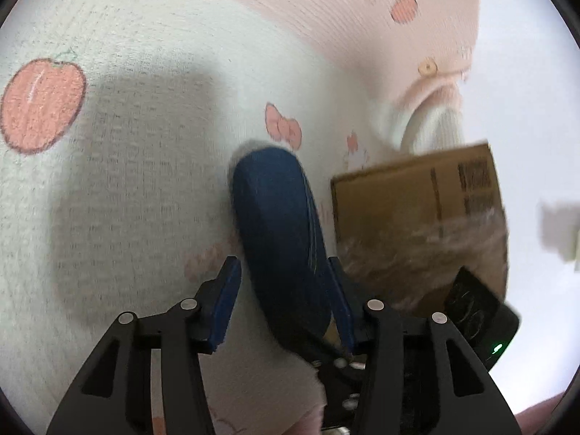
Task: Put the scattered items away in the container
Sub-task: 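Lift the denim pouch with the right gripper and carry it over the box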
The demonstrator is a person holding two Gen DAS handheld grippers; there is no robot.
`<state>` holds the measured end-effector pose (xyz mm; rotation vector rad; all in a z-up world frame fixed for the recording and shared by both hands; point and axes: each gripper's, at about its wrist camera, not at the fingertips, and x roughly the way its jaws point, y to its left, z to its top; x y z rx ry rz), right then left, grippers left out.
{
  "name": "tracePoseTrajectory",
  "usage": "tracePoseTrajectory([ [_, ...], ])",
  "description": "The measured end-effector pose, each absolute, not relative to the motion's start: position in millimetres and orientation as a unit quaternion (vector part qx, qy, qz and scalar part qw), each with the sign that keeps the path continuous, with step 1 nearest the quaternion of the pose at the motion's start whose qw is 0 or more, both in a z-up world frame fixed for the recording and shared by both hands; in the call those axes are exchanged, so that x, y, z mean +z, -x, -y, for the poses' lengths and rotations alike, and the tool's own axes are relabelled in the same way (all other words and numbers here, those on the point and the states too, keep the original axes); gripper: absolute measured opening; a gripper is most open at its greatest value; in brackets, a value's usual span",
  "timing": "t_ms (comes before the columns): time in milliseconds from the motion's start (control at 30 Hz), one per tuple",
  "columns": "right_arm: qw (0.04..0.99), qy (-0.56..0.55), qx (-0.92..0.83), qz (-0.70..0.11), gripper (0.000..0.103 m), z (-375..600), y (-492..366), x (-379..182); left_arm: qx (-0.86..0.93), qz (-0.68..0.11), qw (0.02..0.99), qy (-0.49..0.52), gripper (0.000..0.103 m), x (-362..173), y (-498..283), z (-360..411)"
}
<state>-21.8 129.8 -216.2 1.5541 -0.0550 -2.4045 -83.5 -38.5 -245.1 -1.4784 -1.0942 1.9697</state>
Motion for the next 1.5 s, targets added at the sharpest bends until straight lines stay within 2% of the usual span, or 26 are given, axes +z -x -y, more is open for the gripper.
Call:
tracePoseTrajectory([
  [300, 0.137, -0.550, -0.824, -0.015, 0.069, -116.3, 38.5, -223.7, 0.689, 0.435, 0.222, 0.536, 0.051, -263.0, 98.1, 48.2],
  [467, 0.137, -0.565, -0.813, -0.043, 0.069, -106.2, 43.6, -226.1, 0.696, 0.426, 0.224, 0.533, 0.051, -262.0, 98.1, 40.9],
  [600, 0.139, -0.564, -0.809, -0.090, 0.069, -92.8, 43.0, -229.5, 0.697, 0.426, 0.226, 0.531, 0.042, -262.8, 101.5, 37.2],
  [667, 0.140, -0.561, -0.809, -0.102, 0.066, -88.7, 42.3, -229.4, 0.700, 0.425, 0.224, 0.529, 0.042, -262.6, 101.3, 38.1],
  [700, 0.141, -0.558, -0.812, -0.098, 0.060, -89.6, 42.2, -228.3, 0.704, 0.423, 0.222, 0.526, 0.042, -261.3, 101.1, 38.5],
  [767, 0.144, -0.559, -0.812, -0.085, 0.060, -92.0, 42.4, -227.0, 0.706, 0.422, 0.227, 0.522, 0.040, -257.5, 101.4, 38.7],
  [1033, 0.147, -0.539, -0.826, -0.069, 0.060, -91.1, 40.1, -197.3, 0.745, 0.385, 0.242, 0.488, 0.039, -213.5, 96.3, 37.1],
  [1500, 0.149, -0.447, -0.880, -0.067, 0.060, -93.1, 20.9, -84.8, 0.787, 0.382, 0.305, 0.377, 0.036, -101.6, 84.7, 38.4],
])
